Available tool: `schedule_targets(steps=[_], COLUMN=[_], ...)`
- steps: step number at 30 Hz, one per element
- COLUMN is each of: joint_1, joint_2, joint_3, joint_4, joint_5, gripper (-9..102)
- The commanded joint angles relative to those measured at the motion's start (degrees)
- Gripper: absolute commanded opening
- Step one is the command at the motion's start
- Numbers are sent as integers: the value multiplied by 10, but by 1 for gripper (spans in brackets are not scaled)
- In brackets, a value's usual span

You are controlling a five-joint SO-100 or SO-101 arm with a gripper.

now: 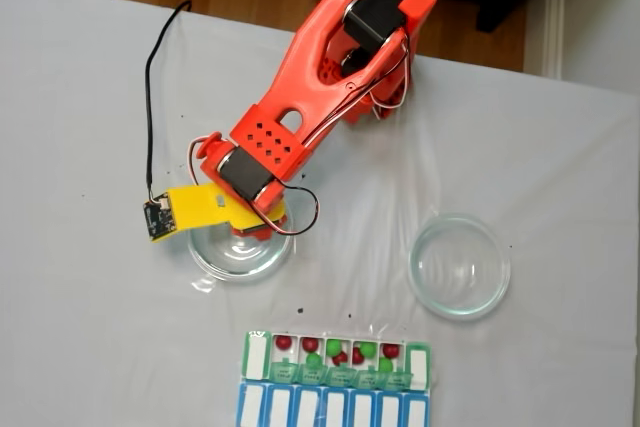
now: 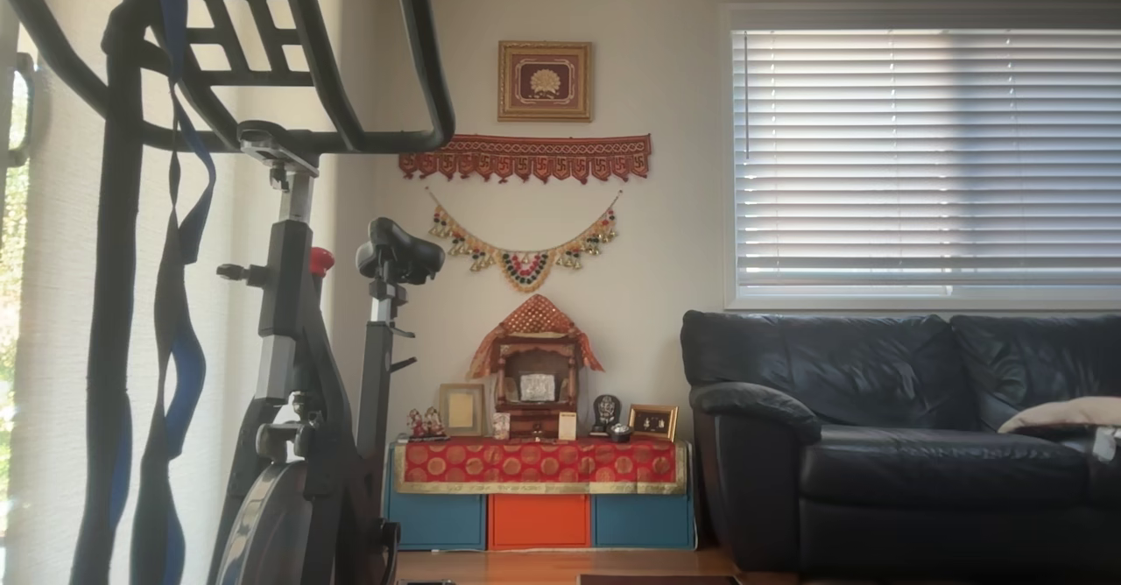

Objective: Sort medicines into box.

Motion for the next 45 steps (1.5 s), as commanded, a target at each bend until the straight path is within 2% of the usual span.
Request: schedule_targets(steps=[1, 7, 45], joint_1=[0, -1, -25], joint_2=[10, -50, -54], joint_3=[-19, -53, -25], joint_4=[2, 25, 21], joint_5=[2, -3, 30], gripper=[22, 24, 22])
